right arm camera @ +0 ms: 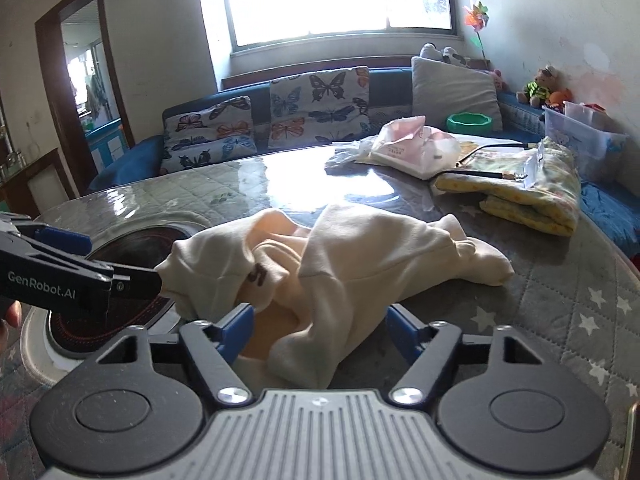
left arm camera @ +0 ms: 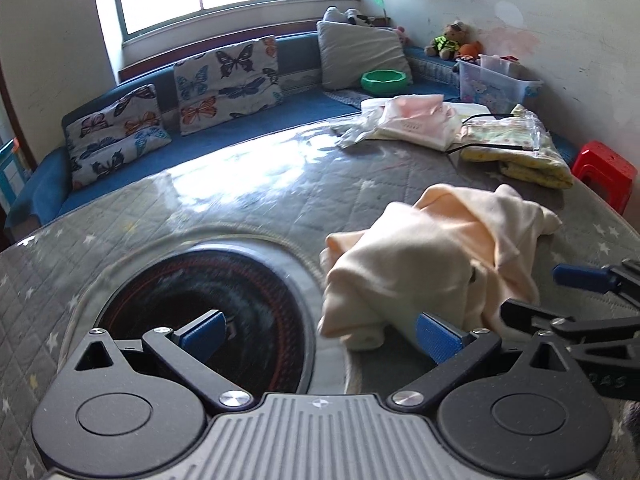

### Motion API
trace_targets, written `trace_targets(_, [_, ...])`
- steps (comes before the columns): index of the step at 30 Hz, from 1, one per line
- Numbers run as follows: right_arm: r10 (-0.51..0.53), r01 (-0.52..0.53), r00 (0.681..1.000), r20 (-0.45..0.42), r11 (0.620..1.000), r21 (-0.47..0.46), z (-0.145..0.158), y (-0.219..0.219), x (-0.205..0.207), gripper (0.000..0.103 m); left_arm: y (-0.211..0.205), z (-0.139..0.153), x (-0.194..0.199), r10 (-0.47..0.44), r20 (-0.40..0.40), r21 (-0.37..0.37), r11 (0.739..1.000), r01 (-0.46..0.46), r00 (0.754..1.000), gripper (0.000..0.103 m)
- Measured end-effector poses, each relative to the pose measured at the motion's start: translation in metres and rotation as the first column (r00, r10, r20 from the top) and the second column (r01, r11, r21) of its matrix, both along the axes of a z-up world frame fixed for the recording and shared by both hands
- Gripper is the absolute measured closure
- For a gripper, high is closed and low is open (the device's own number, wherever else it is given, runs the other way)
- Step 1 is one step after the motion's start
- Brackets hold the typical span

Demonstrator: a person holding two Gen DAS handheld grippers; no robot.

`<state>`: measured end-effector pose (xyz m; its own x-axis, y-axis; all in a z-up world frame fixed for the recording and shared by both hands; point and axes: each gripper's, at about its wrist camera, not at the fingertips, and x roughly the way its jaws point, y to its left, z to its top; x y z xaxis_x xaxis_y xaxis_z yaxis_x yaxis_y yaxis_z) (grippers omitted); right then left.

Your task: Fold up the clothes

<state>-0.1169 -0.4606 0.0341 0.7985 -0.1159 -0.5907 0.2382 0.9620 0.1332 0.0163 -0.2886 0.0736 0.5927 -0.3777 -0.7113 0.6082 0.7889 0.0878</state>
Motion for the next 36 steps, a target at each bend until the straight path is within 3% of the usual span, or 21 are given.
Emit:
trace_targets(11, [0.012,-0.012,1.0,0.005,1.0,-0.004,0.0,-0.002,0.014,0.042,-0.043,0.015,0.011,-0.036,-0.027,-0.034,0.999,0.035,0.999,0.0])
trace_targets(20, [0.007,-0.007,1.0,-0.018,1.0,-0.009,-0.005,-0.002,0.017,0.046,-0.065,0.008,0.02,-0.044,-0.032,-0.02,0.999,0.043,0.999,0.004])
trace_targets(23, [0.006,-0.007,1.0,-0.029,1.0,-0.012,-0.008,-0.004,0.016,0.049,-0.064,0.002,0.026,-0.043,-0.067,-0.028,0.999,0.042,0.997,0.019])
trace_targets(26, [0.003,-0.003,0.999,-0.036,1.0,-0.008,-0.01,-0.006,0.016,0.051,-0.061,-0.004,0.026,-0.058,-0.092,-0.036,0.998,0.055,0.994,0.041])
trace_targets(28, [0.0,-0.001,0.999,-0.037,1.0,-0.006,-0.011,-0.007,0.016,0.055,-0.057,-0.008,0.028,-0.059,-0.118,-0.048,0.997,0.054,0.991,0.061])
trace_targets(33, [0.006,-0.006,0.999,-0.036,1.0,0.005,-0.013,-0.008,0.015,0.071,-0.049,-0.009,0.024,-0.073,-0.119,-0.072,0.995,0.065,0.99,0.083])
trace_targets(36, [0.009,-0.009,0.999,-0.037,1.0,0.008,-0.015,-0.008,0.013,0.081,-0.043,-0.008,0.02,-0.084,-0.118,-0.084,0.994,0.075,0.989,0.088])
